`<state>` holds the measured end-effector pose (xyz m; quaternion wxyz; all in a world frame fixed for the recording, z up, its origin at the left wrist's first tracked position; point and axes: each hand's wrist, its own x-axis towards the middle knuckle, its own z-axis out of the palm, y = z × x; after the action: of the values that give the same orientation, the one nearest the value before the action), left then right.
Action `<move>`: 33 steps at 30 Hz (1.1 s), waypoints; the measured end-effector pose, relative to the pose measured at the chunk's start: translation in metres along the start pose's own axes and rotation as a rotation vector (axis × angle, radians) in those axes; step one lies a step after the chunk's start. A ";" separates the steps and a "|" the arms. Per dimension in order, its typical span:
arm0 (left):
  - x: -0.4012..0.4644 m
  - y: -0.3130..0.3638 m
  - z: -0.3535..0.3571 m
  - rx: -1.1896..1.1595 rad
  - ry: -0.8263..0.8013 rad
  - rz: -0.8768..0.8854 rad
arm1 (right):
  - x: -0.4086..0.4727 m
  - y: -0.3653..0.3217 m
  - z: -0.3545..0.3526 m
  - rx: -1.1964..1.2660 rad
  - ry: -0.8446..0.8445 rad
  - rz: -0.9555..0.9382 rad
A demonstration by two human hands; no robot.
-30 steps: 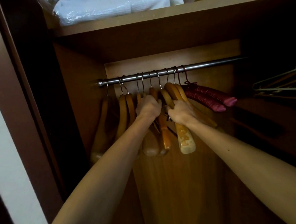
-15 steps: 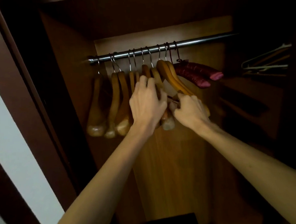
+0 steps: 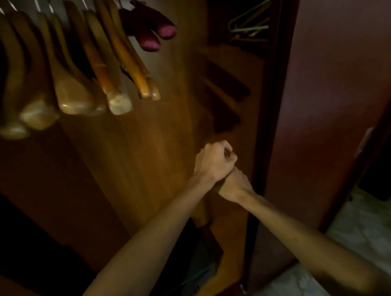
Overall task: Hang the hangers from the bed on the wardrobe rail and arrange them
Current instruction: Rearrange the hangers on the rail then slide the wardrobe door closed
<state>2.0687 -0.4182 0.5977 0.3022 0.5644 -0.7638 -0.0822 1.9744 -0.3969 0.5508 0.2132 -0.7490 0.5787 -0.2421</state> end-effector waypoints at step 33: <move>0.024 -0.022 0.056 -0.074 -0.179 -0.129 | 0.004 0.127 0.008 -0.281 -0.182 0.187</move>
<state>2.0513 -0.4599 0.5510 0.2477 0.5913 -0.7461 -0.1798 1.8831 -0.4309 0.4689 0.1795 -0.7332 0.6522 -0.0691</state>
